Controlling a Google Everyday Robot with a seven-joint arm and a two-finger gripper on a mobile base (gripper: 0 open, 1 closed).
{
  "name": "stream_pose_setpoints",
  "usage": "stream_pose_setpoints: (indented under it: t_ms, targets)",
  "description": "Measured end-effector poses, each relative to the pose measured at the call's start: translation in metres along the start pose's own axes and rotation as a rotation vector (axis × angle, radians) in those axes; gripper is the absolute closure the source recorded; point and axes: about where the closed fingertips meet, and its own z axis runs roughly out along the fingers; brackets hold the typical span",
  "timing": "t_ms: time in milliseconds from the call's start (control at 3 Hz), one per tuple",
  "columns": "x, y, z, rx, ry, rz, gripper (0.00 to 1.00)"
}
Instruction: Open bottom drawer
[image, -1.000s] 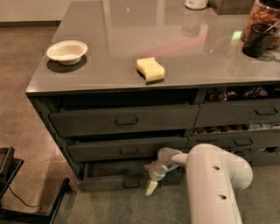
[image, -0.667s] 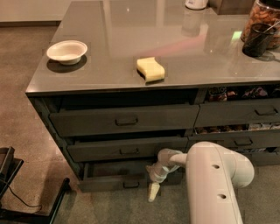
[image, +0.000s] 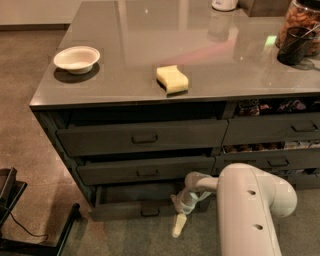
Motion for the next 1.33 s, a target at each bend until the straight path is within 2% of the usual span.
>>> stream_pose_setpoints:
  t_ms: [333,1000,1333]
  targets:
    - [0.001,0.003,-0.001,-0.007,-0.002,0.011,0.00]
    - [0.008,0.055,-0.027,-0.124,0.008,0.114,0.00]
    - [0.008,0.055,-0.027,-0.124,0.008,0.114,0.00]
